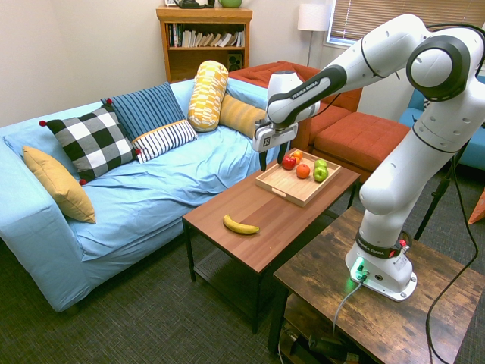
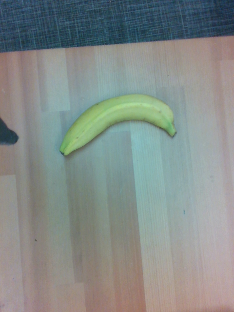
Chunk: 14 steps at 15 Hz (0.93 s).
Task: Put banana in the tray
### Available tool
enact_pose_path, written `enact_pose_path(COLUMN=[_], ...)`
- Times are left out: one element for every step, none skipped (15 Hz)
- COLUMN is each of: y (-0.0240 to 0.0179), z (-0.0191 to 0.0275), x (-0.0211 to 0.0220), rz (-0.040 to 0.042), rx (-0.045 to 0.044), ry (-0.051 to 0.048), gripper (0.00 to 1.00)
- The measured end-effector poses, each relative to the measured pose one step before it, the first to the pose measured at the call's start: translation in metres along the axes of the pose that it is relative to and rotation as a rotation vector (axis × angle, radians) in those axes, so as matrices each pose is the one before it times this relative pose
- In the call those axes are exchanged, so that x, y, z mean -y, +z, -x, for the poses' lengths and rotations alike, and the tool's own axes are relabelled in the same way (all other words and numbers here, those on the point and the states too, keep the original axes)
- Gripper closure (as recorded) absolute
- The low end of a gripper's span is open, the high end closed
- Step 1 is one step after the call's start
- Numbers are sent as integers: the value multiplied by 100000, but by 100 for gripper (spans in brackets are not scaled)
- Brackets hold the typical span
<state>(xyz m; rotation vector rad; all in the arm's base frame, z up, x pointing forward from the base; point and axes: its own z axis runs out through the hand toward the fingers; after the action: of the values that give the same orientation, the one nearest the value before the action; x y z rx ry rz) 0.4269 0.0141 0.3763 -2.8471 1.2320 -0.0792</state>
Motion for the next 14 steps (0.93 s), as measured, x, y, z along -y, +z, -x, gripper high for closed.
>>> enact_pose_path(y=[10,113,233,520,916,1300,1772,1810,1879,1931,1797,1793,1810,1690], z=[-45,35,28,162,364,564,674,543,324,90,-98,-172,-300,-338], x=[61,16,185,553,818,920,941,782,711,660,690,660,657,657], rz=[25,277,-226,-922,-878,-172,474,464,65,-44,268,753,917,999], rx=[22,172,-161,-519,-240,333,967,1089,820,698,469,471,755,1104], ry=[-40,-274,-558,-1029,-1554,-2019,-1800,-1156,-659,-183,-100,128,510,343], gripper=[0,0,0,0,0,0,0,0,0,0,0,0,0,0])
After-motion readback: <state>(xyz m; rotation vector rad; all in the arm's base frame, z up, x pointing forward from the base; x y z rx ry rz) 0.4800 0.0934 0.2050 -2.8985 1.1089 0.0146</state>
